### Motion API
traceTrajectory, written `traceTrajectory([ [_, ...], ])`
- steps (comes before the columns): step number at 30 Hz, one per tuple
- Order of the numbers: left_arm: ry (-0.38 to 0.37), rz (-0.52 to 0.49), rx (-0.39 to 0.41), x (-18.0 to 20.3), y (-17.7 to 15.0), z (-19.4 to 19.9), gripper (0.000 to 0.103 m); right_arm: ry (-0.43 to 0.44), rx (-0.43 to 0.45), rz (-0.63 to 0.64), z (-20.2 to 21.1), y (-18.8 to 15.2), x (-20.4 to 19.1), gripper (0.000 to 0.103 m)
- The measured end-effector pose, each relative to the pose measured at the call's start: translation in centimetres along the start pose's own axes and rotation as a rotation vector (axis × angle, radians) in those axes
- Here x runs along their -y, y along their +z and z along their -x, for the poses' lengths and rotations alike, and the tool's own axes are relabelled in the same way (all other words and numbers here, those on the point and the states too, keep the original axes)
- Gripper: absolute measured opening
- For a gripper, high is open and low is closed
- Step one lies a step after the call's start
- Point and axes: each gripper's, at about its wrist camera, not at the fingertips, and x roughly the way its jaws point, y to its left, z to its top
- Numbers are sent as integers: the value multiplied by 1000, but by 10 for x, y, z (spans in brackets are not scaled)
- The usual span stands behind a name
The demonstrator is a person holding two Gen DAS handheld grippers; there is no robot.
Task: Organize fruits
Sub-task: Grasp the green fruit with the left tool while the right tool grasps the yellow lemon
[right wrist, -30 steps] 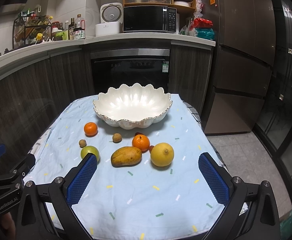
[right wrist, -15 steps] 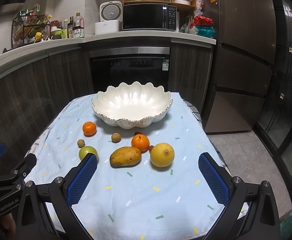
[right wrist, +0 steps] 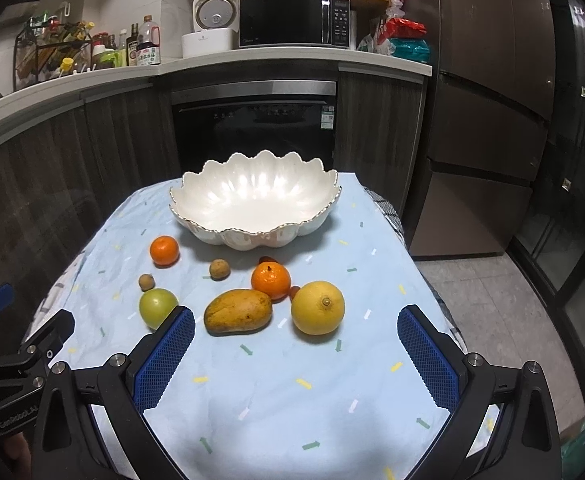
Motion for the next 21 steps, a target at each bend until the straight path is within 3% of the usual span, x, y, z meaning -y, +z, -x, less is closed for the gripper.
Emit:
traceTrajectory([
  [21, -56, -58, -55, 26, 12, -56, 103, -32, -69, -18, -56, 1, 19, 103],
])
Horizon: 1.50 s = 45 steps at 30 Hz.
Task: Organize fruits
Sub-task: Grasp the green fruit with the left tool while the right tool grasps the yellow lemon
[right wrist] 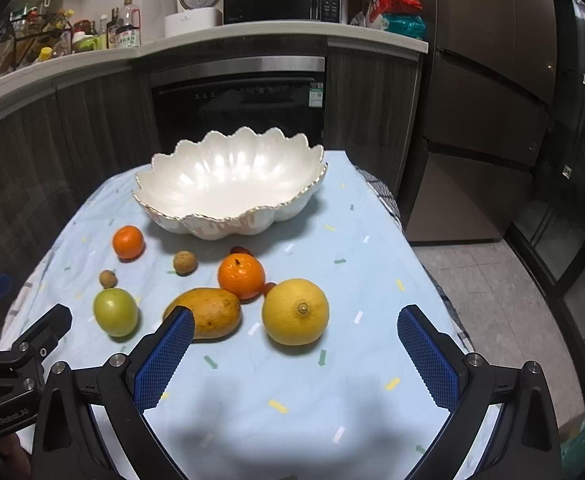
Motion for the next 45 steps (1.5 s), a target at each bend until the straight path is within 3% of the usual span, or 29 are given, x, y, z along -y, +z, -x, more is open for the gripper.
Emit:
traceTrajectory([
  [22, -38, -3, -115, 12, -1, -64, 96, -23, -86, 5, -64, 1, 10, 101],
  [36, -41, -2, -148, 12, -5, -83, 73, 15, -142, -1, -87, -8, 4, 81],
  [45, -62, -9, -159, 16, -7, -87, 53, 60, -162, -17, -92, -11, 4, 58],
])
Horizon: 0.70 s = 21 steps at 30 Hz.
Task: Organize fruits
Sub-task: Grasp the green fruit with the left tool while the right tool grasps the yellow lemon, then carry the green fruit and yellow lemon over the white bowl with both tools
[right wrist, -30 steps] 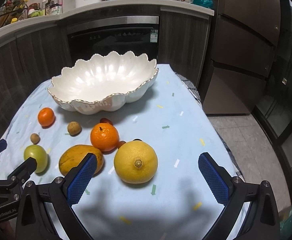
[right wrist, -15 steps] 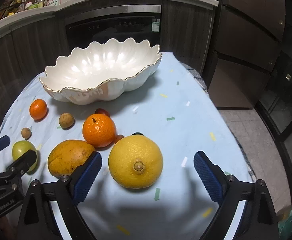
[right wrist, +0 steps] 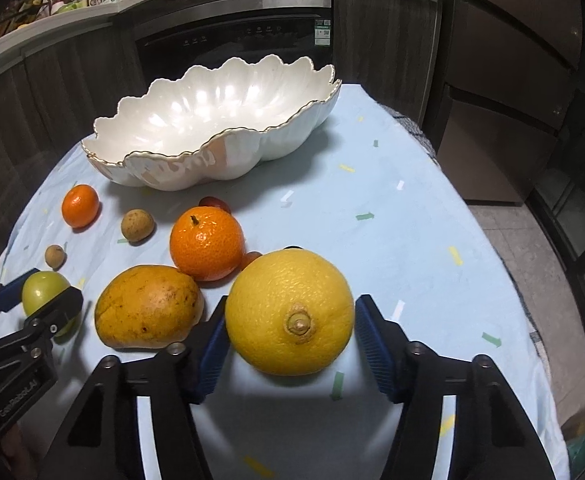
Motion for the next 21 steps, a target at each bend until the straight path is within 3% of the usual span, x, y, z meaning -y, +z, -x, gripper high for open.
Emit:
traceTrajectory([
  [21, -2, -24, 27, 2, -1, 12, 49, 8, 4, -10, 7, -3, 0, 55],
])
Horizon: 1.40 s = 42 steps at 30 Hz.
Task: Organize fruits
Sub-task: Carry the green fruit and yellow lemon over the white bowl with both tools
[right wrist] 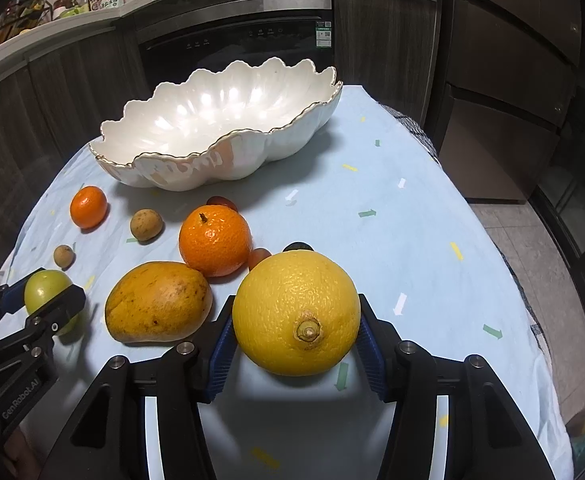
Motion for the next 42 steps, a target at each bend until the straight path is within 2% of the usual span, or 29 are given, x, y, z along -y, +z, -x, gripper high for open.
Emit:
traceTrajectory([
  [22, -6, 5, 50, -8, 17, 27, 49, 10, 59, 29, 31, 18, -7, 55],
  [42, -4, -3, 117, -13, 55, 45, 49, 13, 144, 54, 54, 61, -8, 55],
])
